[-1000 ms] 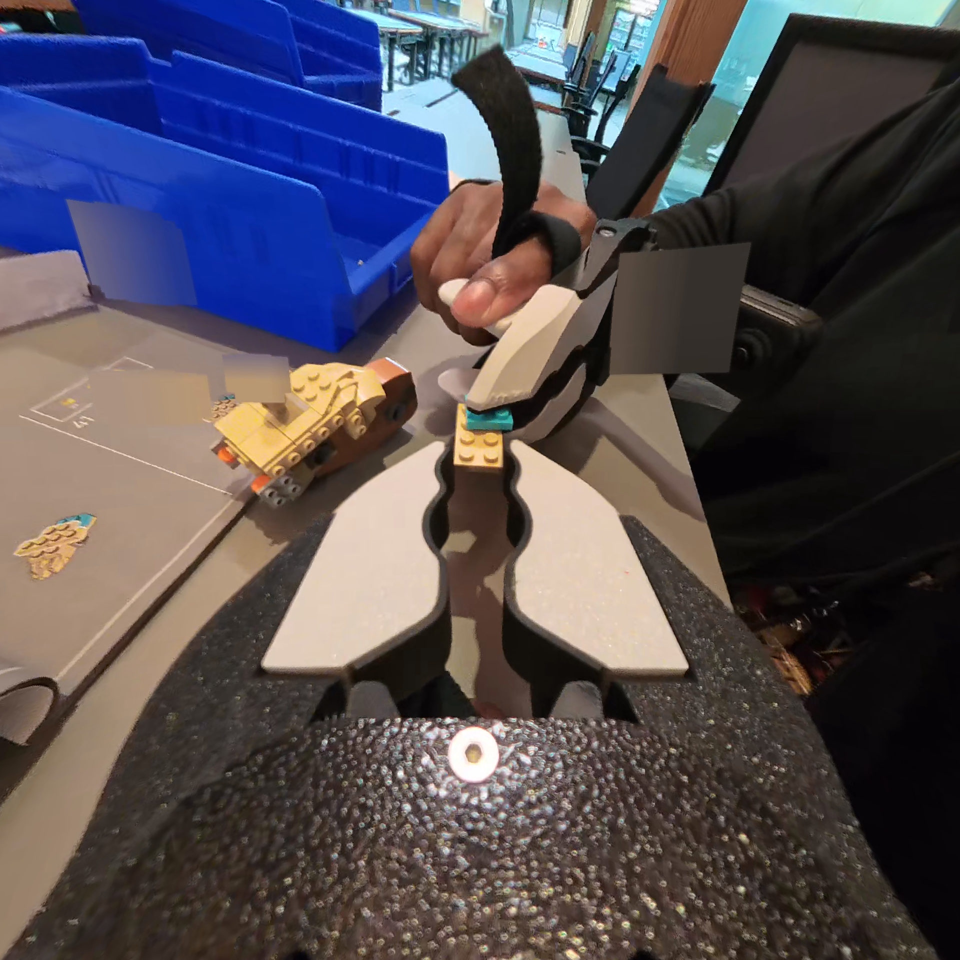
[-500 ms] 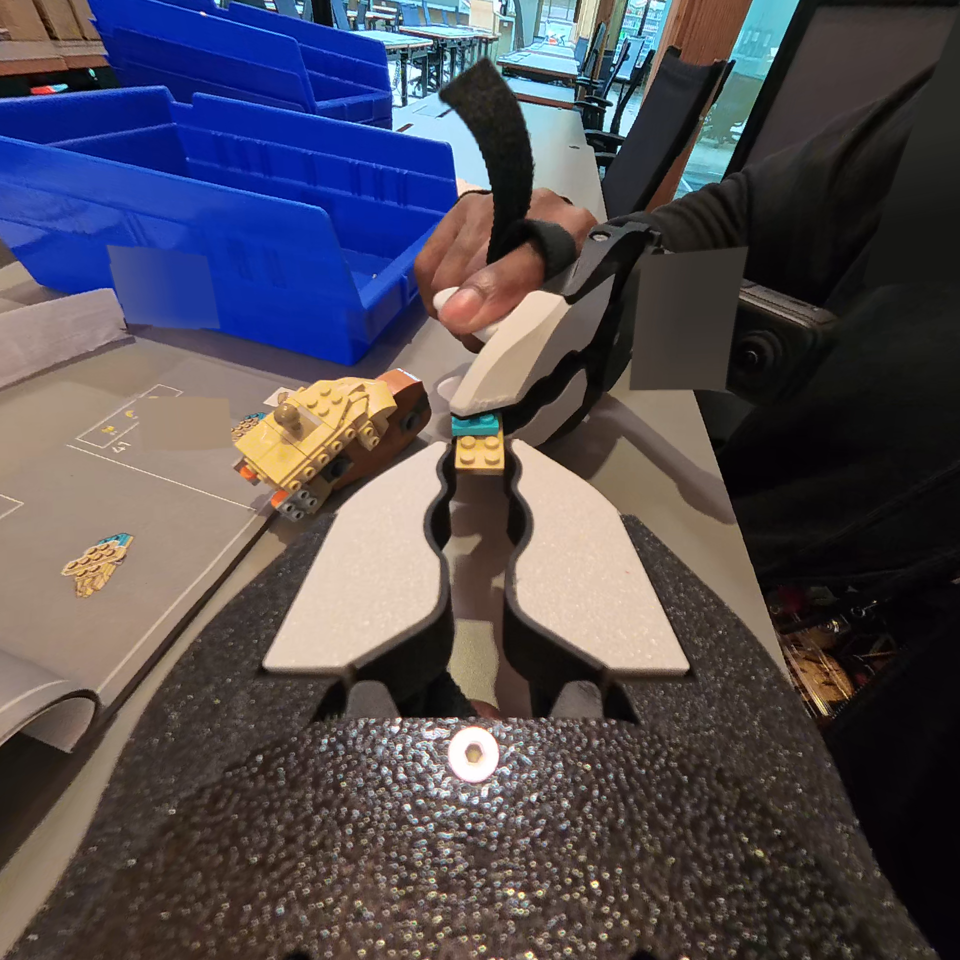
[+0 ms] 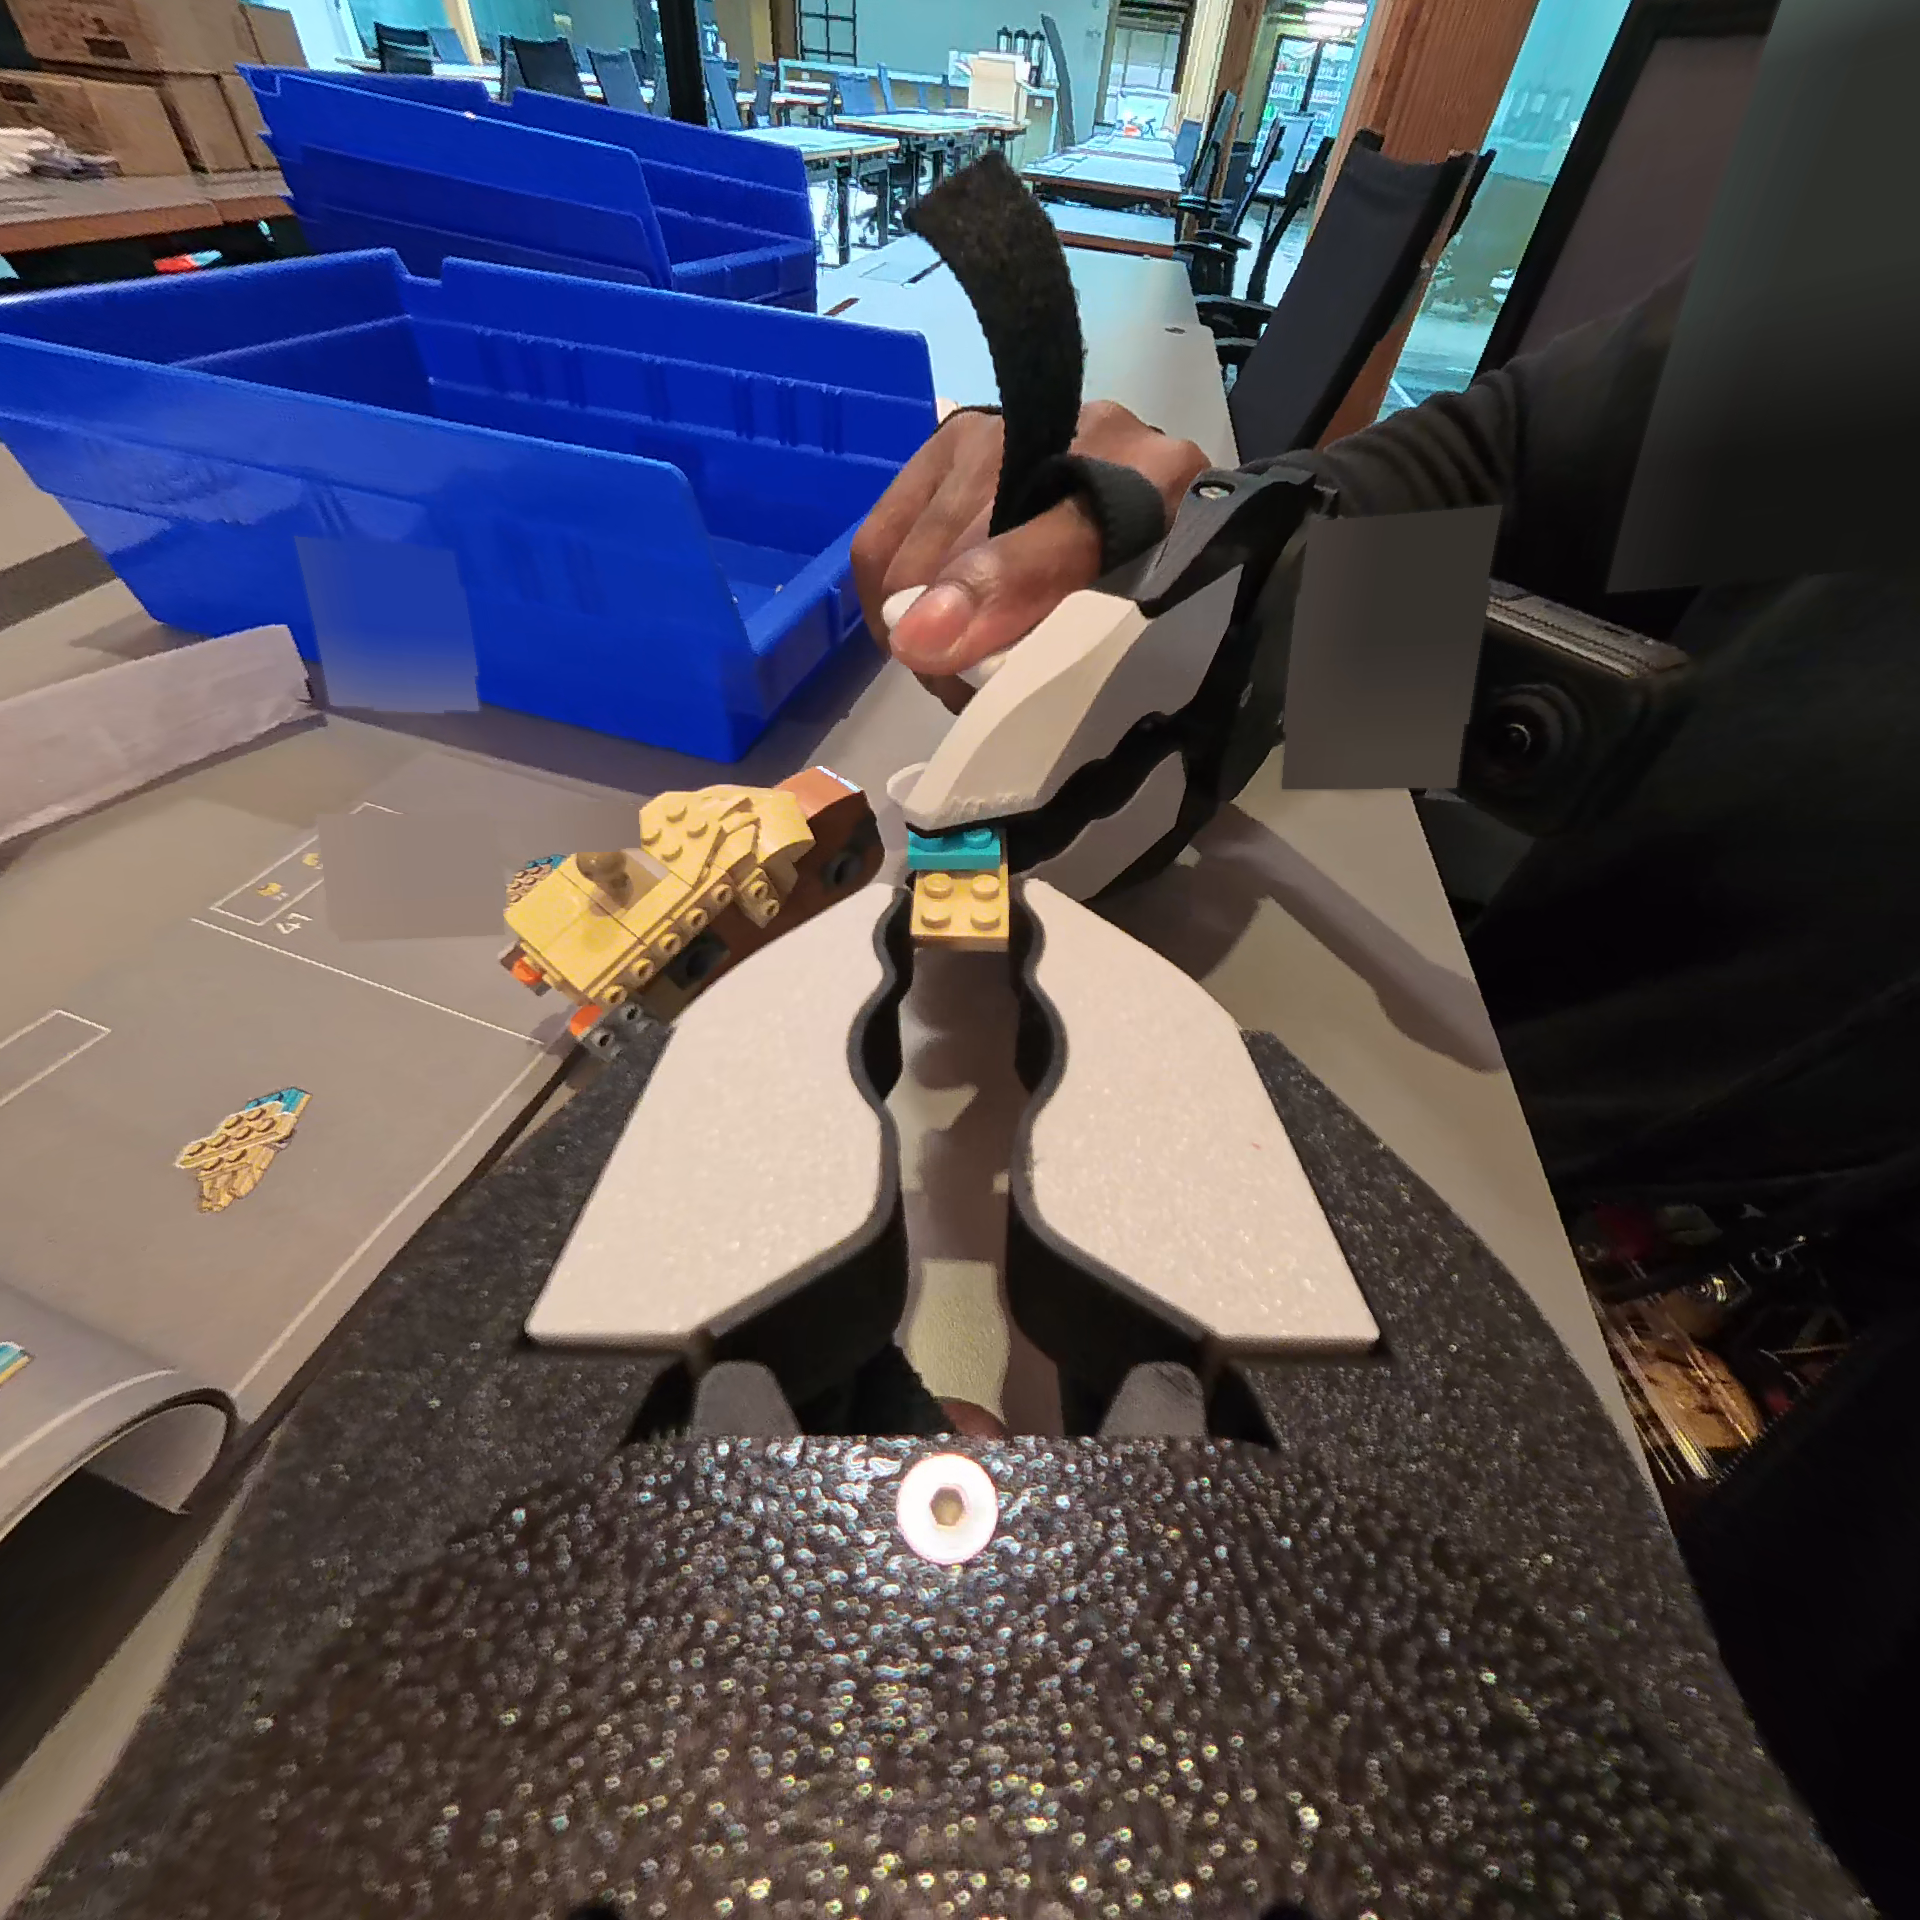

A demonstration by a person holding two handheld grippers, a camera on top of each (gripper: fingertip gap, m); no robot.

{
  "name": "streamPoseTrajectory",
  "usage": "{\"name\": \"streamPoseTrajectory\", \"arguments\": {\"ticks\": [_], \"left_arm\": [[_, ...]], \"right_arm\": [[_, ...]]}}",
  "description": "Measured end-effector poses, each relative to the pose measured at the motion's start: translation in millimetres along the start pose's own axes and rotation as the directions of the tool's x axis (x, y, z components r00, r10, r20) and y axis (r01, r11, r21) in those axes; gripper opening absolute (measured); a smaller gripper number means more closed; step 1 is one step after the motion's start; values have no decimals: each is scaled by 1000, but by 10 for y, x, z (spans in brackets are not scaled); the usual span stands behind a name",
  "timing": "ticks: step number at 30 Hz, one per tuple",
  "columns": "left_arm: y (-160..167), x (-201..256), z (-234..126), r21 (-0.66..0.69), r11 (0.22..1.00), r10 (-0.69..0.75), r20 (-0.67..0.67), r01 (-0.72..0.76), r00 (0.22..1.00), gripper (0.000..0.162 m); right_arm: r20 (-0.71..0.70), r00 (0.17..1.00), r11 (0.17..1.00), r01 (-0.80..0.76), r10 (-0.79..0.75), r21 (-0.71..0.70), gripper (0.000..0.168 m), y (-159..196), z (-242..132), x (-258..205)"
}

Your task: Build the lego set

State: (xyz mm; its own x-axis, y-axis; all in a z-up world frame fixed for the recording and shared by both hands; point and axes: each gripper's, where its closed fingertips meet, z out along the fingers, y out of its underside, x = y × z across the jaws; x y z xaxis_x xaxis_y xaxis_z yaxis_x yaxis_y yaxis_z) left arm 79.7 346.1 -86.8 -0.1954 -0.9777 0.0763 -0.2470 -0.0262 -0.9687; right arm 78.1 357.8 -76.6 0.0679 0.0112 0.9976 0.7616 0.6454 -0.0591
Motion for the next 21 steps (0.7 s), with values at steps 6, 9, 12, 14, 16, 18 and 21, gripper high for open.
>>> {"name": "streamPoseTrajectory", "arguments": {"ticks": [6, 9, 12, 14, 16, 18, 21], "left_arm": [[-17, 4, 11, 10, 1000, 6, 4, -6, 1000, 17], [-24, 8, 14, 14, 1000, 7, 3, -7, 1000, 17], [-23, 12, 18, 13, 1000, 8, 2, -8, 1000, 17], [-25, 16, 20, 14, 1000, 6, -1, -6, 1000, 17], [-25, 23, 23, 13, 1000, 7, -6, -7, 1000, 17], [-30, 24, 25, 16, 1000, 2, -9, -2, 1000, 17], [-24, 14, 32, 11, 1000, 2, -1, -2, 1000, 17]], "right_arm": [[-4, 1000, 1000, 1, -1, 3, 10, 3, -12, 17], [-1, 1000, 1000, -7, 7, 6, 10, 1, -16, 22], [8, 1000, 1000, -13, 12, 10, 10, -3, -22, 21], [17, 1000, 1000, -19, 19, 13, 10, -5, -26, 21], [29, 999, 999, -27, 27, 18, 10, -10, -31, 21], [32, 999, 999, -30, 29, 19, 10, -11, -33, 27], [40, 999, 1000, -15, 15, 5, 10, 2, -29, 20]]}}
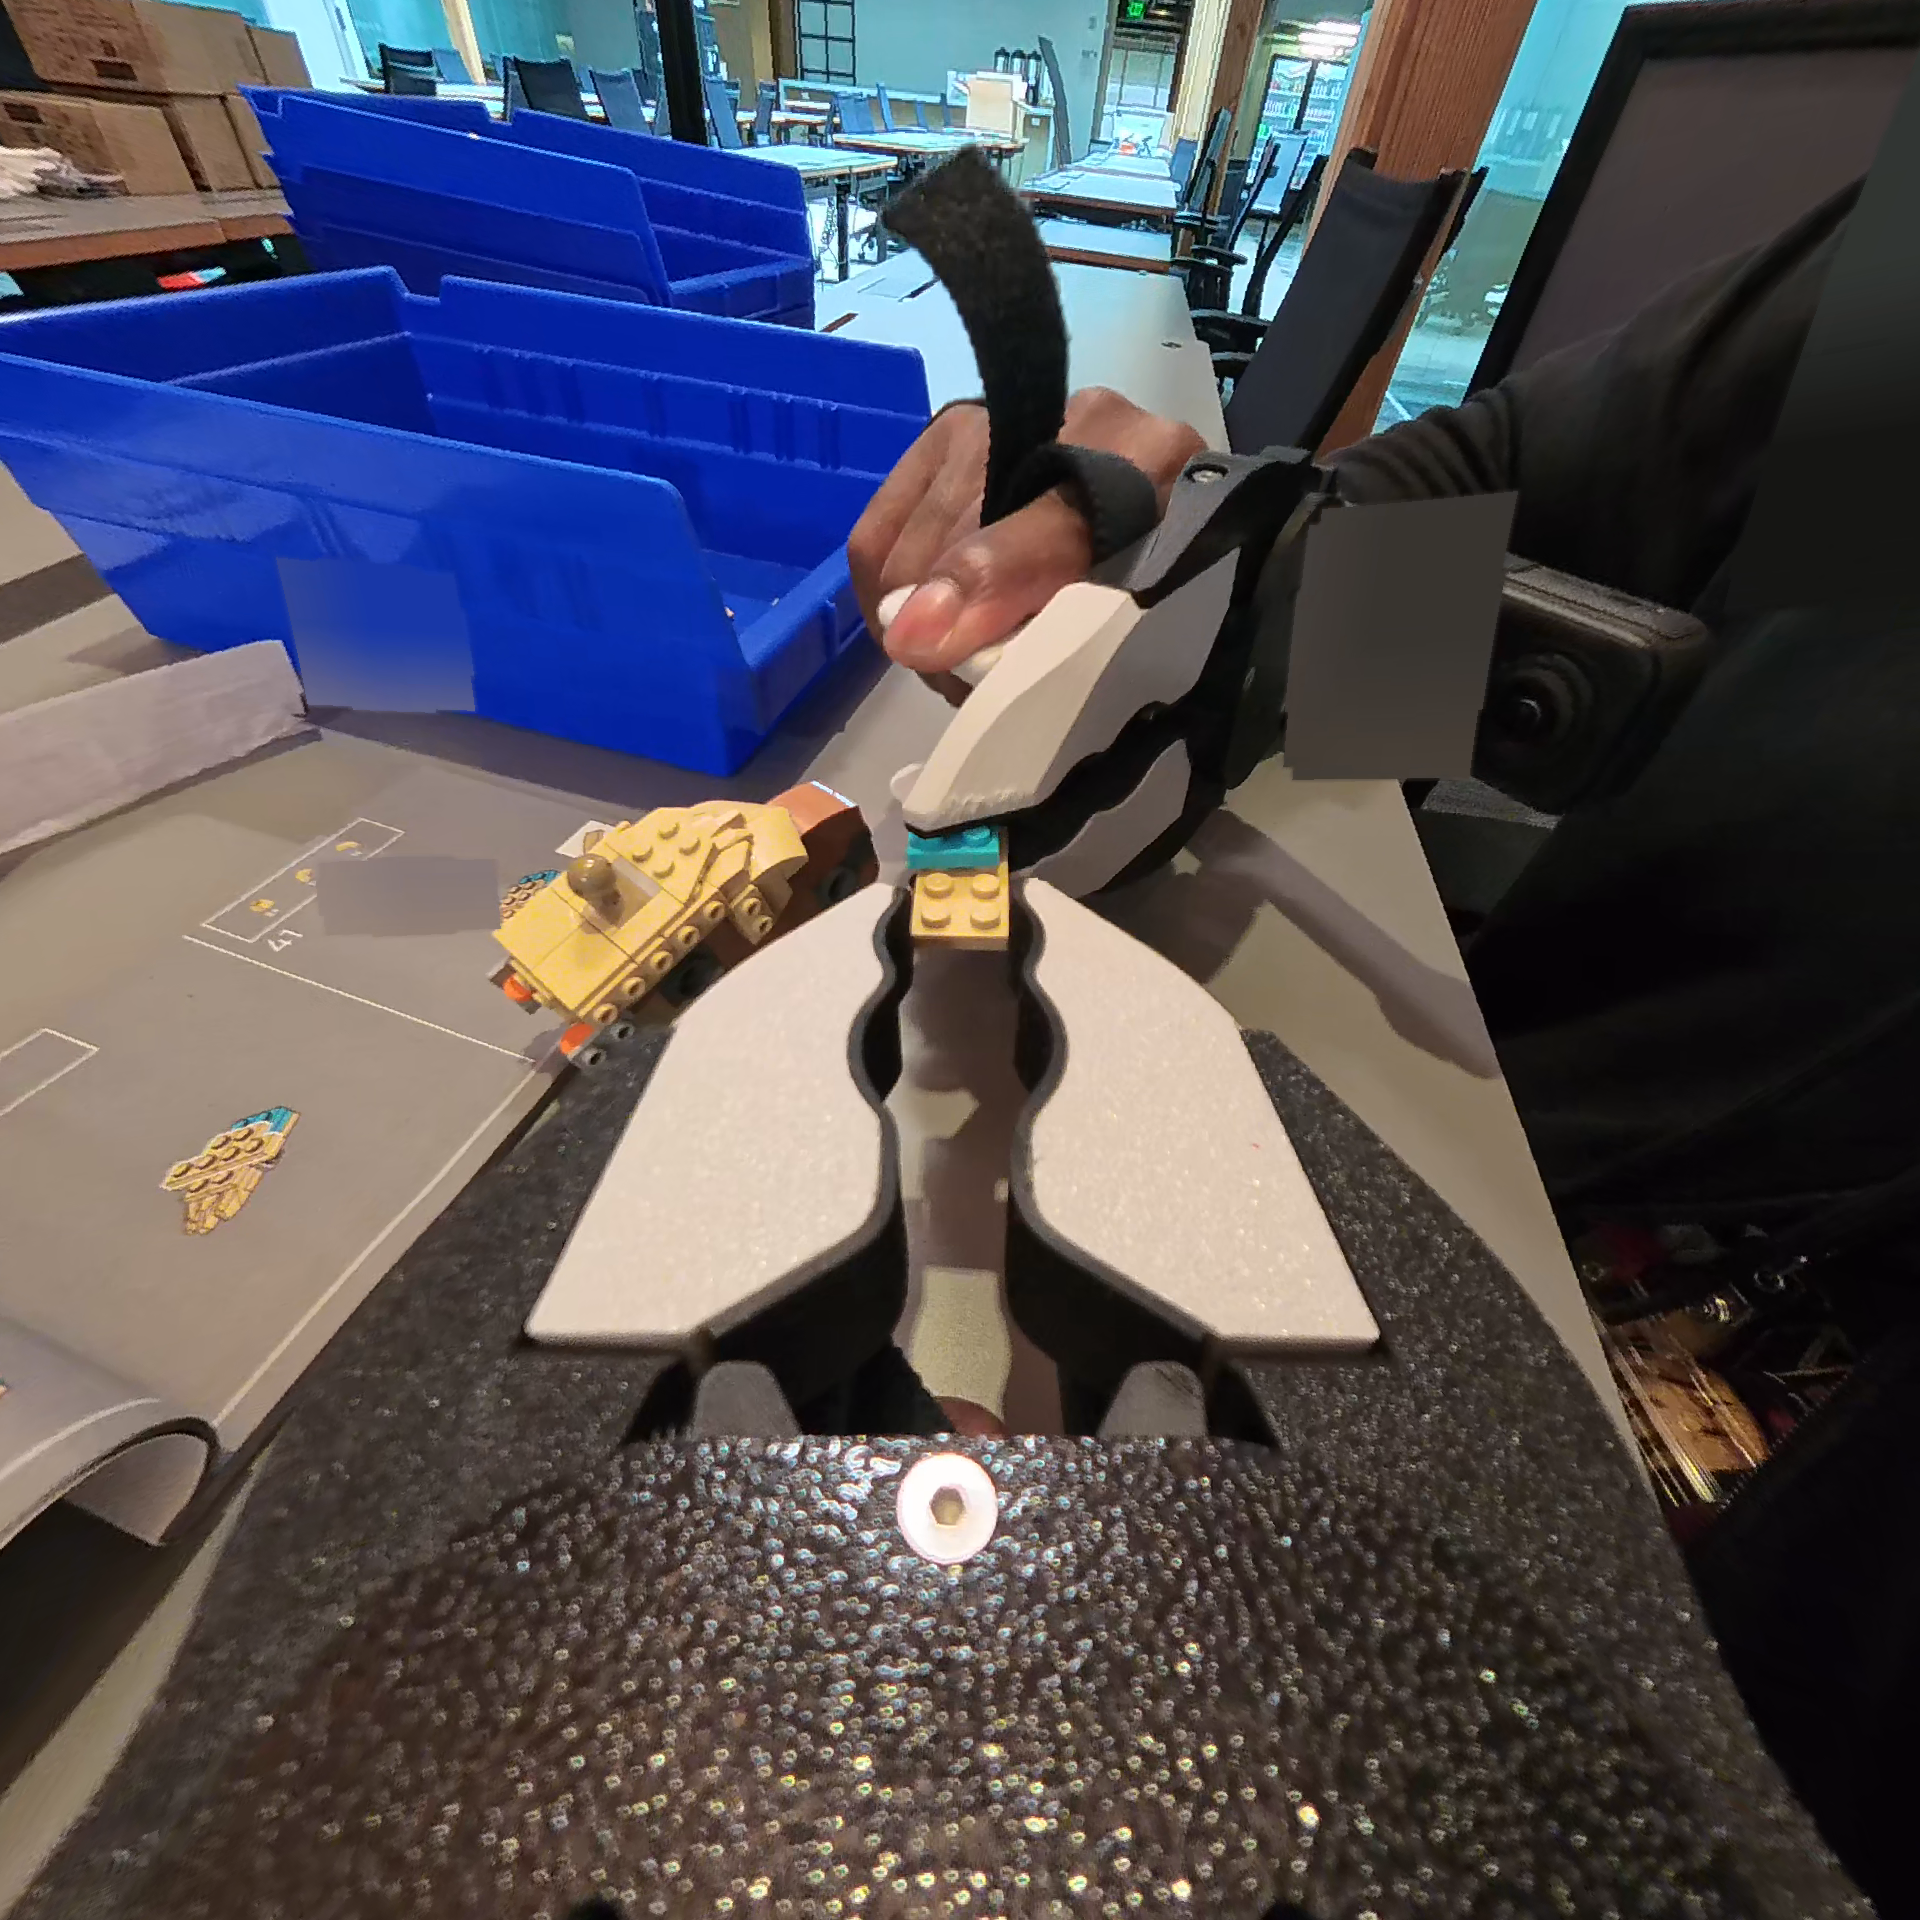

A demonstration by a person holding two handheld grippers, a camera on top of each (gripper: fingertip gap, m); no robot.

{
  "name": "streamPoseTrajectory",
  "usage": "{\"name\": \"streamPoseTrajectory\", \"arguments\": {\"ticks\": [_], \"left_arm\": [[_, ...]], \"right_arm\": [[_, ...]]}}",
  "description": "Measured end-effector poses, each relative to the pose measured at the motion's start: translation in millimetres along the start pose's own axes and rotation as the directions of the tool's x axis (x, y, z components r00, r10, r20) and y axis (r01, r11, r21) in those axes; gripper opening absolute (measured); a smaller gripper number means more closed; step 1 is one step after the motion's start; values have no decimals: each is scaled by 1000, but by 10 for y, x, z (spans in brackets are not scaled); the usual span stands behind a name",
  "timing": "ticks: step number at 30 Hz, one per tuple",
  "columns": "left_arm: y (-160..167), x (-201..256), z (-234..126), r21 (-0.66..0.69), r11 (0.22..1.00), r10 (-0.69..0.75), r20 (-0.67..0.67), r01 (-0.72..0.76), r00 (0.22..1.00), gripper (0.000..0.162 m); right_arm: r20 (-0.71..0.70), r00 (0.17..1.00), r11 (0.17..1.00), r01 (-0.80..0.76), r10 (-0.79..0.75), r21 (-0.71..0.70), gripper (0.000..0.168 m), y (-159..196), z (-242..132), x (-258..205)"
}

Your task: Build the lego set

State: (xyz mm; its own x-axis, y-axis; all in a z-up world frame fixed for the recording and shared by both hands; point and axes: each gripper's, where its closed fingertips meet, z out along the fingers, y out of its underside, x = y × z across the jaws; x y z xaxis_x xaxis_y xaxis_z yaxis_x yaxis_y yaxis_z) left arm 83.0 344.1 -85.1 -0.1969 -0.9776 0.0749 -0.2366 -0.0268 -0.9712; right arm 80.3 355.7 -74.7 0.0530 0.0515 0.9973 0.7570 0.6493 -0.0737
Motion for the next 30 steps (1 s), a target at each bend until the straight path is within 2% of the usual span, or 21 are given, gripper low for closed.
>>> {"name": "streamPoseTrajectory", "arguments": {"ticks": [6, 23, 30], "left_arm": [[0, -3, 6, -1, 1000, 18, 14, -18, 1000, 17], [-58, 23, -22, 47, 998, 39, 1, -39, 999, 17], [-103, 125, -54, 88, 995, 48, -87, -40, 995, 16]], "right_arm": [[-5, 997, 997, 75, -75, -23, 10, 3, -5, 7], [-6, 999, 999, 33, -33, 20, 10, -55, -22, 62], [-4, 1000, 996, 3, -3, 86, 10, -169, -55, 109]]}}
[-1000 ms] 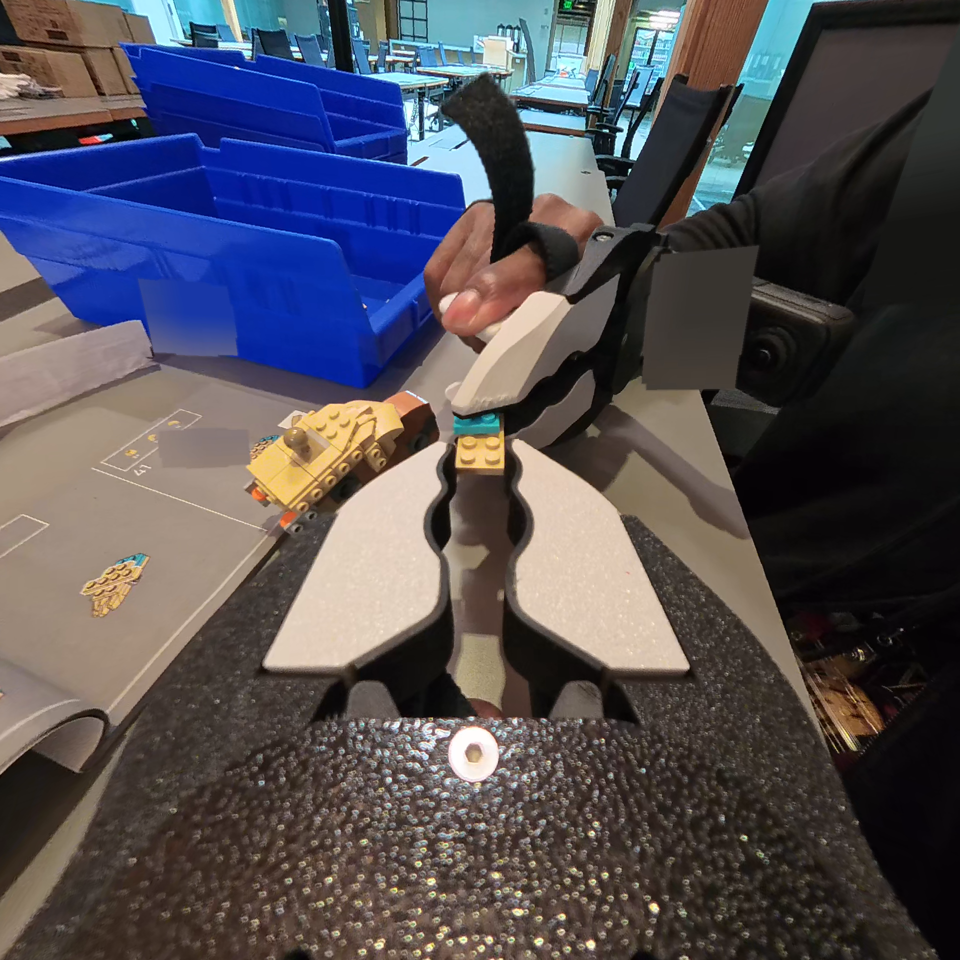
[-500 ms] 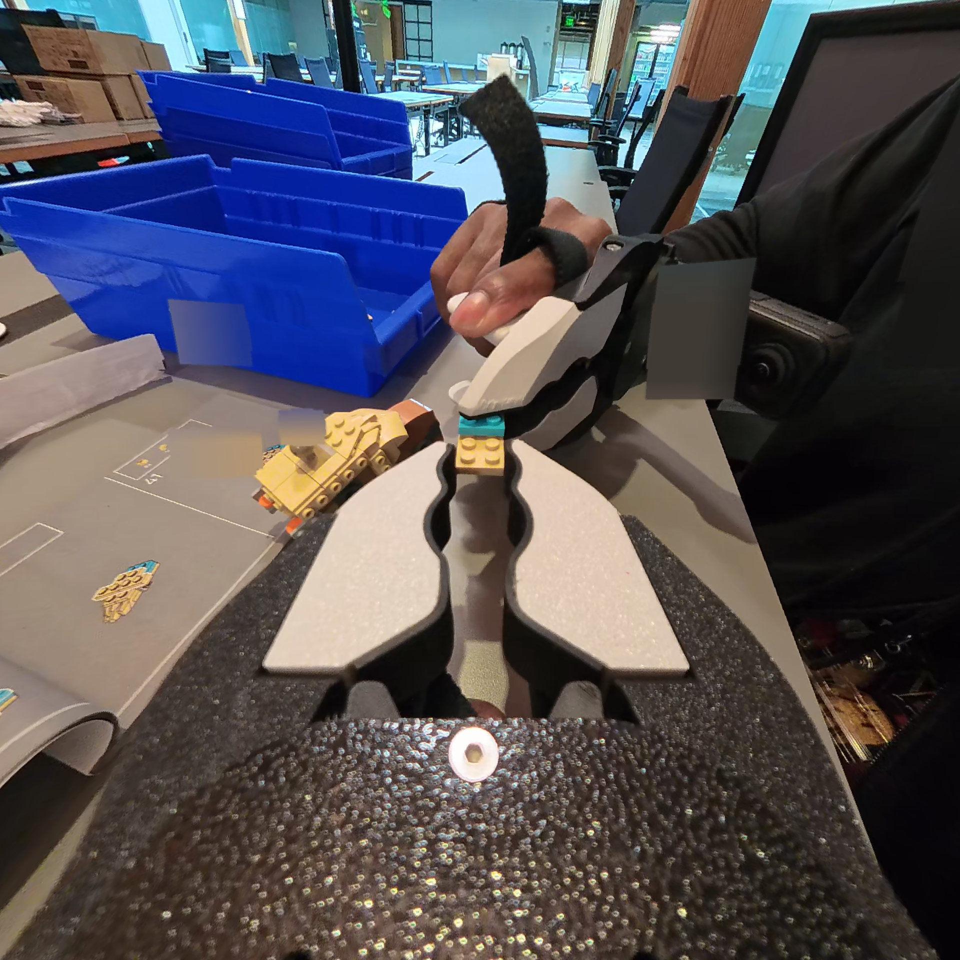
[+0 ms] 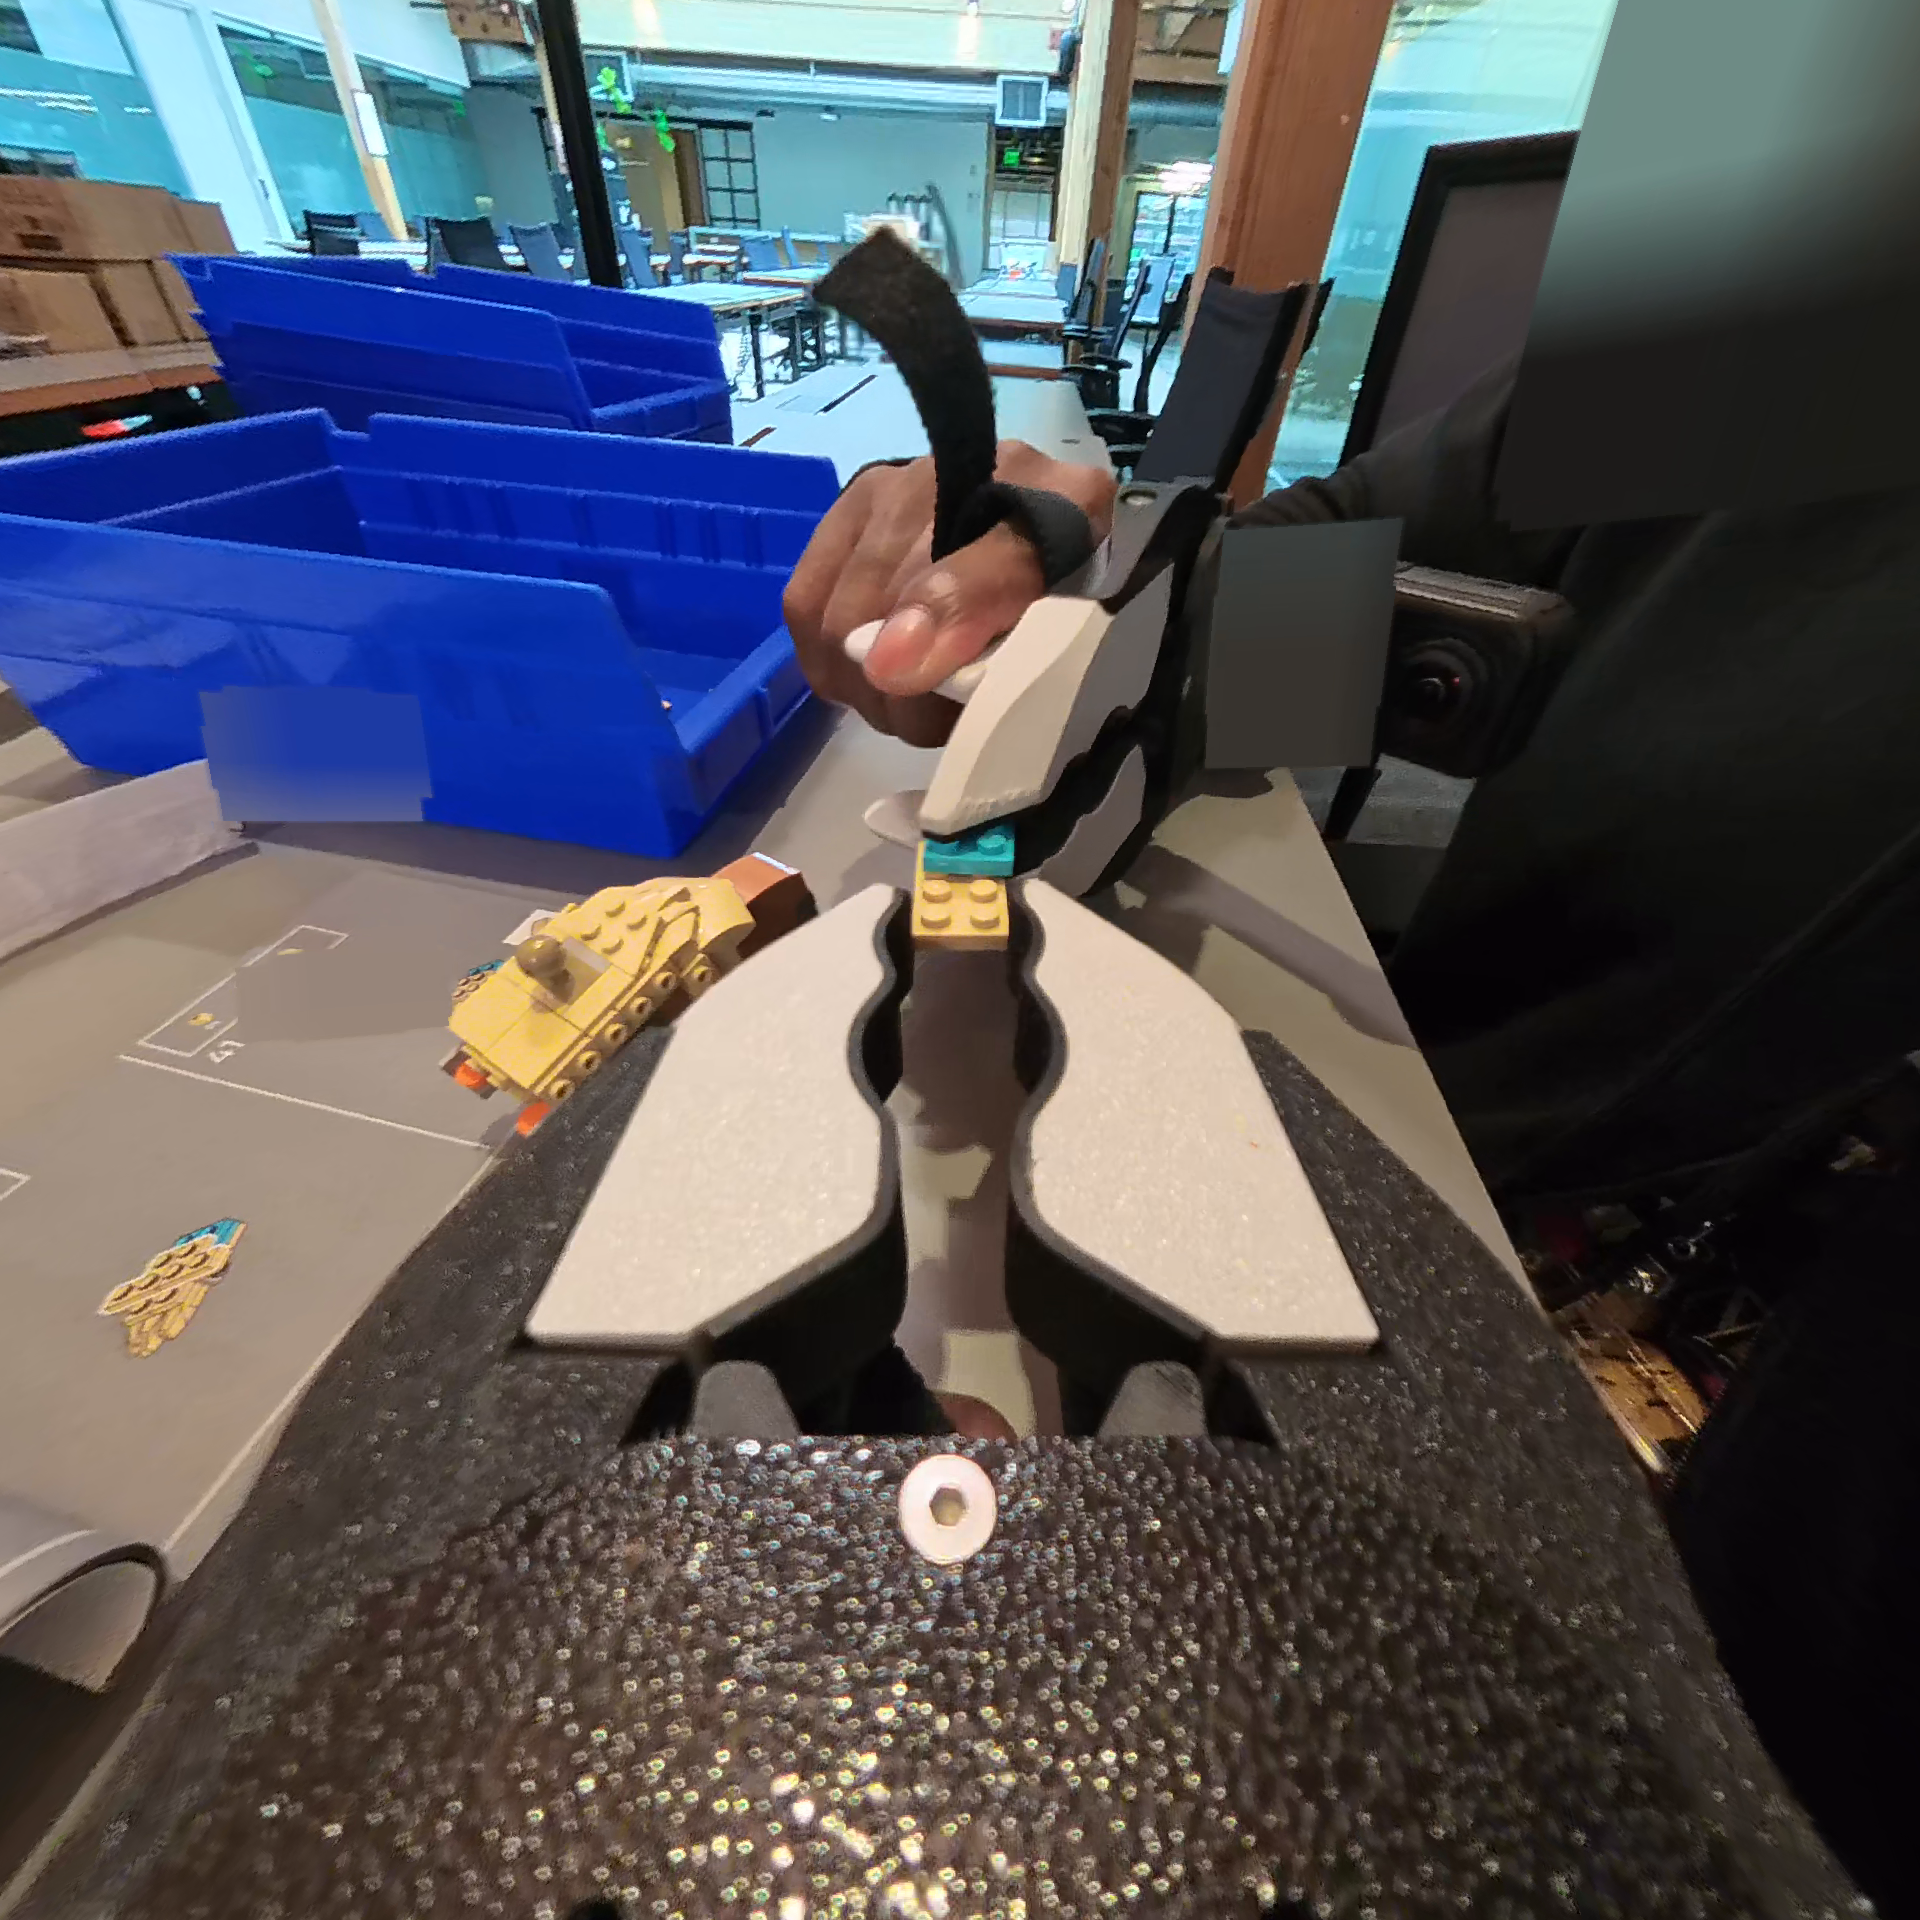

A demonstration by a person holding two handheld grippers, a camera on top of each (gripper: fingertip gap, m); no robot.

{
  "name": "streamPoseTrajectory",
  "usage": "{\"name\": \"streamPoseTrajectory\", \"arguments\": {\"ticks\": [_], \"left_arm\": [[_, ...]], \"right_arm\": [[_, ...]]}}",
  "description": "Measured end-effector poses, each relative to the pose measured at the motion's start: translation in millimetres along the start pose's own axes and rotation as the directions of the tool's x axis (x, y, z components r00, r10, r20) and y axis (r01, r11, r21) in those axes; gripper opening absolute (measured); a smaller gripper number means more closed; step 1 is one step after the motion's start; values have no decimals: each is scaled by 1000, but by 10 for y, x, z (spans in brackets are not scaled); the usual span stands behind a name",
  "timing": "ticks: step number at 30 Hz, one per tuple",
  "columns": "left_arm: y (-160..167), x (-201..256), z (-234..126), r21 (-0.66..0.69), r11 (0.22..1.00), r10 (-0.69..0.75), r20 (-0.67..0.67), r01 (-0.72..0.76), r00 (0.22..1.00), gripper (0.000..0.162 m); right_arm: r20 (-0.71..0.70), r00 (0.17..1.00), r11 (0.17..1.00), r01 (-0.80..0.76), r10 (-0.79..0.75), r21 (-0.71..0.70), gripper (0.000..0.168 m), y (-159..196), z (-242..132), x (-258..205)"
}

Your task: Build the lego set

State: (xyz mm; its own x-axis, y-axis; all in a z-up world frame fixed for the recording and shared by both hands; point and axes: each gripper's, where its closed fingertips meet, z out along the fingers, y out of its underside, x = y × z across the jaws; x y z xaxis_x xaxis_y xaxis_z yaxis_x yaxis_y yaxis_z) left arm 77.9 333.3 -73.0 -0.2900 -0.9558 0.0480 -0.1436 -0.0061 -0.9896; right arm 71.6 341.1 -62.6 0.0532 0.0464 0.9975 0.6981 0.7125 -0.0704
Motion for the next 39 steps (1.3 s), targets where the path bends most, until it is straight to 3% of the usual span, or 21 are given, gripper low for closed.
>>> {"name": "streamPoseTrajectory", "arguments": {"ticks": [6, 20, 30, 39], "left_arm": [[-26, 71, -17, 23, 1000, 6, -59, -4, 998, 16], [-68, 100, -12, 53, 998, 27, -61, -24, 998, 16], [-65, 116, 11, 47, 999, -14, -84, 18, 996, 16], [-7, 78, 63, -13, 991, -136, -122, 136, 983, 16]], "right_arm": [[12, 1000, 999, -25, 25, 29, 11, -80, -10, 21], [22, 998, 998, -54, 54, 25, 11, -106, -13, 38], [49, 999, 1000, -8, 7, 16, 9, -112, -34, 56], [159, 977, 990, -139, 139, -12, 8, -44, -56, -23]]}}
